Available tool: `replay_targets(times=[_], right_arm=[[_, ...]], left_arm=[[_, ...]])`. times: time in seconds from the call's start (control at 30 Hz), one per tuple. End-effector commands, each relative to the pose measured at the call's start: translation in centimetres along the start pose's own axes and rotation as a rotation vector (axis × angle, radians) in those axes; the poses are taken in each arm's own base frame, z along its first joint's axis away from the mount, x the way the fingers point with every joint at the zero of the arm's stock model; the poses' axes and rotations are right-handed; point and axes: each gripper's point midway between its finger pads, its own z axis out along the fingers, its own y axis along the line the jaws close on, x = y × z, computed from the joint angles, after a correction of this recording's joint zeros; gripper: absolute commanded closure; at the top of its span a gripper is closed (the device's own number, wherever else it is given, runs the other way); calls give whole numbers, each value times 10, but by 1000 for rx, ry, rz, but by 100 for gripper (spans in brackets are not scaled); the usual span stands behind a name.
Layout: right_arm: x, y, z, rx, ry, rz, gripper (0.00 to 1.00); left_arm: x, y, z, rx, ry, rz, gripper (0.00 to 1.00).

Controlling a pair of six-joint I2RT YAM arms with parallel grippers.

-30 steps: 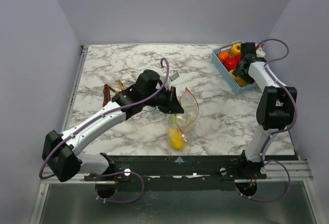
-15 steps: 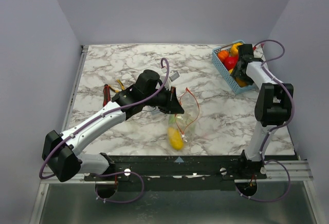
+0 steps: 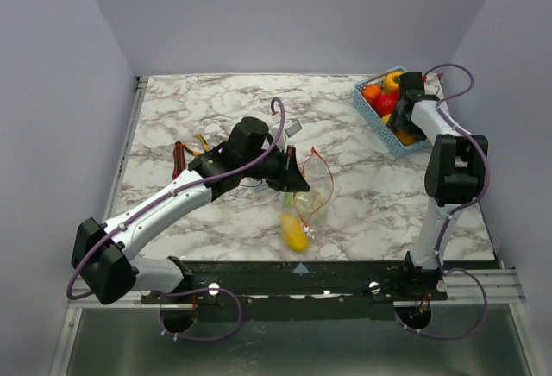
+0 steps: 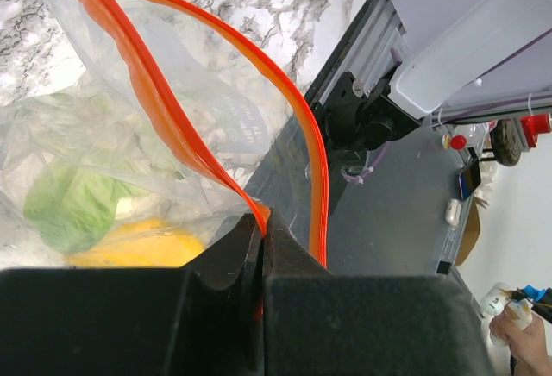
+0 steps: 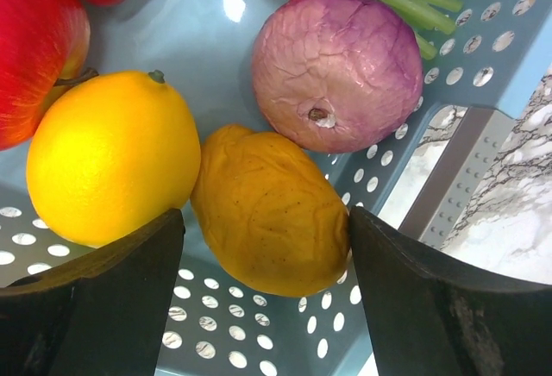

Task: Place the food in the zip-top bag and seal the zipper

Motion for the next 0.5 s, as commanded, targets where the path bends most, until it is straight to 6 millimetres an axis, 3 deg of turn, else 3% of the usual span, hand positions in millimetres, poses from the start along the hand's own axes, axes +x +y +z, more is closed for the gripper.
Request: replay_targets(times=[0.0, 0.47], right_arm=[[36, 5, 21, -10, 111, -46, 25], [-5, 5, -13, -51, 12, -16, 89]], left_arm=[[3, -3, 2, 28, 20, 4, 100], [4, -3, 3, 32, 27, 0, 100]])
